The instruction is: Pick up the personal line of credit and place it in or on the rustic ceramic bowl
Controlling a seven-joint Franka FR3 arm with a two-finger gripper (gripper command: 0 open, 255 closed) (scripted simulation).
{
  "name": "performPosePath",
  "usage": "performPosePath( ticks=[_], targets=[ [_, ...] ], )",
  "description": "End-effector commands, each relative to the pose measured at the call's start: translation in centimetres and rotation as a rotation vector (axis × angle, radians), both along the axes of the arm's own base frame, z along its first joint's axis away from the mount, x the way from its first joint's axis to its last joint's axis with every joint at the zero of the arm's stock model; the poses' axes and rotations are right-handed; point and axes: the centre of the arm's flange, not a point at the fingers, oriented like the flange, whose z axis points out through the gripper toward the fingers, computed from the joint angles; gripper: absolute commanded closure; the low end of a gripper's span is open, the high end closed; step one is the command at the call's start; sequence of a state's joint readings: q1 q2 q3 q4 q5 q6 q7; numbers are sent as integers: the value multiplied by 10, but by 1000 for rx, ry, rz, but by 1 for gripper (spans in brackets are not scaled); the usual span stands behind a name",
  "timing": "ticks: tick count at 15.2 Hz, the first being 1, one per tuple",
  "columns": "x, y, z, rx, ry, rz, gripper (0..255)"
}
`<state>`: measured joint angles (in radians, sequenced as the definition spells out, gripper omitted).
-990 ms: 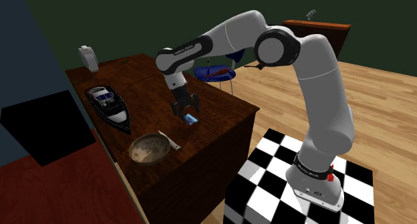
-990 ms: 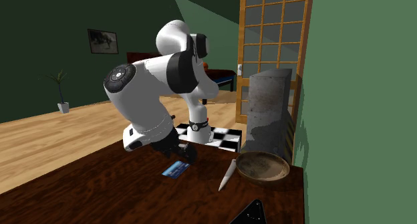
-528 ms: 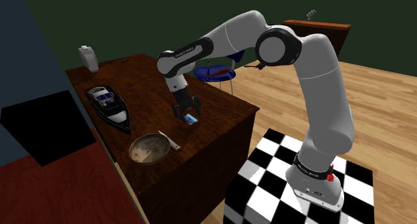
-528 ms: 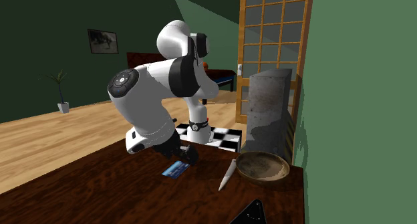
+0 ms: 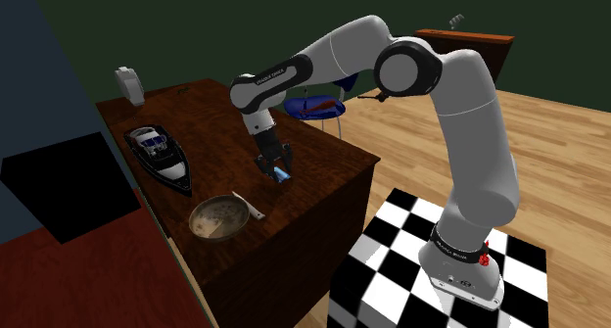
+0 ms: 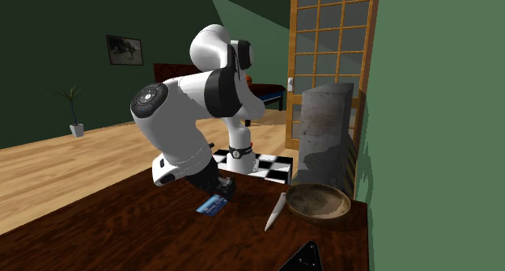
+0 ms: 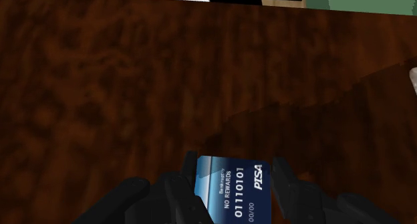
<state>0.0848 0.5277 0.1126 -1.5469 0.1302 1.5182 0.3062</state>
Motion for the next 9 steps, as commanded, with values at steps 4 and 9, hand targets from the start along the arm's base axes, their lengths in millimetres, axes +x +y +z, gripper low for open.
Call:
performPosePath(
  ticks=[4, 9],
  targets=[
    [0, 0, 0, 0, 0, 0, 255],
    [0, 0, 26, 0, 0, 0, 255]
  ],
)
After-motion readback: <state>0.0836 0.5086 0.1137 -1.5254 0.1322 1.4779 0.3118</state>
